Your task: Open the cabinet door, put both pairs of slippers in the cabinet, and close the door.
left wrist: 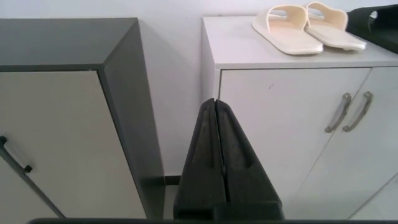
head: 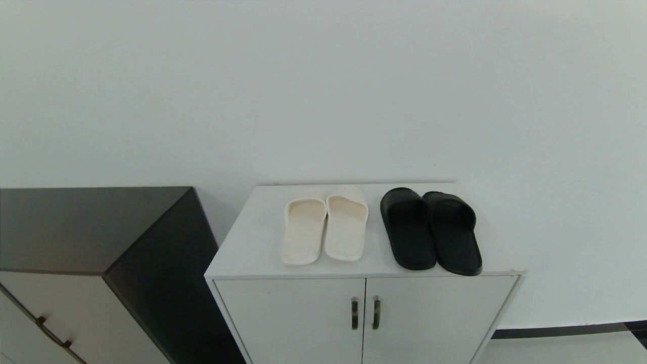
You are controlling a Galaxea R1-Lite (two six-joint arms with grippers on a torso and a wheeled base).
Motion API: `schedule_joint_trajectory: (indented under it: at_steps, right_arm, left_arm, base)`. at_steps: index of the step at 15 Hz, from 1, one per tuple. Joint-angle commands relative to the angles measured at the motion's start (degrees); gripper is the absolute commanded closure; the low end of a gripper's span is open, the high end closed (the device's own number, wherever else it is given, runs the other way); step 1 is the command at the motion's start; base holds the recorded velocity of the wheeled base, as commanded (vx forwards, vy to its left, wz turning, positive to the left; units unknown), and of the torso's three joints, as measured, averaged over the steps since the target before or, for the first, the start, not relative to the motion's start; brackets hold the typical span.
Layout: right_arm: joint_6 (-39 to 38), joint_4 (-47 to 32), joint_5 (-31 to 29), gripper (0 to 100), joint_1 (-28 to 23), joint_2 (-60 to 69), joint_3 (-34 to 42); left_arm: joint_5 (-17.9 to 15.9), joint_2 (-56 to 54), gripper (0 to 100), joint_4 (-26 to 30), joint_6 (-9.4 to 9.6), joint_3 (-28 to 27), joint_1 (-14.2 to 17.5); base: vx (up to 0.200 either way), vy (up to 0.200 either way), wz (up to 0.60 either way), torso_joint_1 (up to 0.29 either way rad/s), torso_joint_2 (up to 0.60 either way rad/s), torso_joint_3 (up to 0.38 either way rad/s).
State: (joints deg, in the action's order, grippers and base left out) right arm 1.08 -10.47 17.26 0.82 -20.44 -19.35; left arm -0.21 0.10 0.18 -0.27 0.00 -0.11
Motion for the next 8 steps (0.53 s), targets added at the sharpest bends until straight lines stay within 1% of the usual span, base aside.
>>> schedule_joint_trajectory:
  at_steps: [1, 2, 3, 4, 5, 6, 7, 8]
  right_arm:
    - [1.5, 6.3, 3.0, 0, 2.6, -21.7, -2.7]
    - [0.9, 8.6, 2.3, 0, 5.0, -25.9, -4.1]
    - [-2.1, 10.6, 0.2, 0, 7.9, -30.3, -6.3]
    - [-7.5, 12.8, -4.4, 0, 14.3, -34.7, -8.7]
    - [-13.2, 16.0, -11.4, 0, 22.3, -38.7, -10.8]
    - [-17.8, 19.7, -21.0, 0, 30.3, -42.8, -13.0]
    - [-19.3, 21.8, -26.1, 0, 34.4, -45.7, -14.7]
    - [-20.2, 23.7, -32.0, 0, 38.4, -51.3, -18.0]
  left_arm:
    - [-0.1, 0.0, 100, 0.0, 0.0, 0.0, 0.0]
    - [-0.1, 0.0, 100, 0.0, -0.08, 0.0, 0.0]
    - [-0.1, 0.0, 100, 0.0, -0.08, 0.0, 0.0]
    - [-0.1, 0.0, 100, 0.0, -0.08, 0.0, 0.0]
    - [-0.1, 0.0, 100, 0.0, -0.08, 0.0, 0.0]
    - [-0.1, 0.0, 100, -0.1, -0.08, 0.0, 0.0]
    - [-0.1, 0.0, 100, 0.0, -0.08, 0.0, 0.0]
    - [-0.1, 0.0, 100, 0.0, -0.08, 0.0, 0.0]
  base:
    - [0.0, 0.0, 0.0, 0.0, 0.0, 0.0]
    - [0.0, 0.0, 0.0, 0.0, 0.0, 0.0]
    - [0.0, 0.0, 0.0, 0.0, 0.0, 0.0]
    - [0.0, 0.0, 0.0, 0.0, 0.0, 0.0]
    - [0.0, 0.0, 0.0, 0.0, 0.0, 0.0]
    - [0.0, 0.0, 0.0, 0.0, 0.0, 0.0]
    - [0.0, 0.0, 0.0, 0.0, 0.0, 0.0]
    - [0.0, 0.0, 0.0, 0.0, 0.0, 0.0]
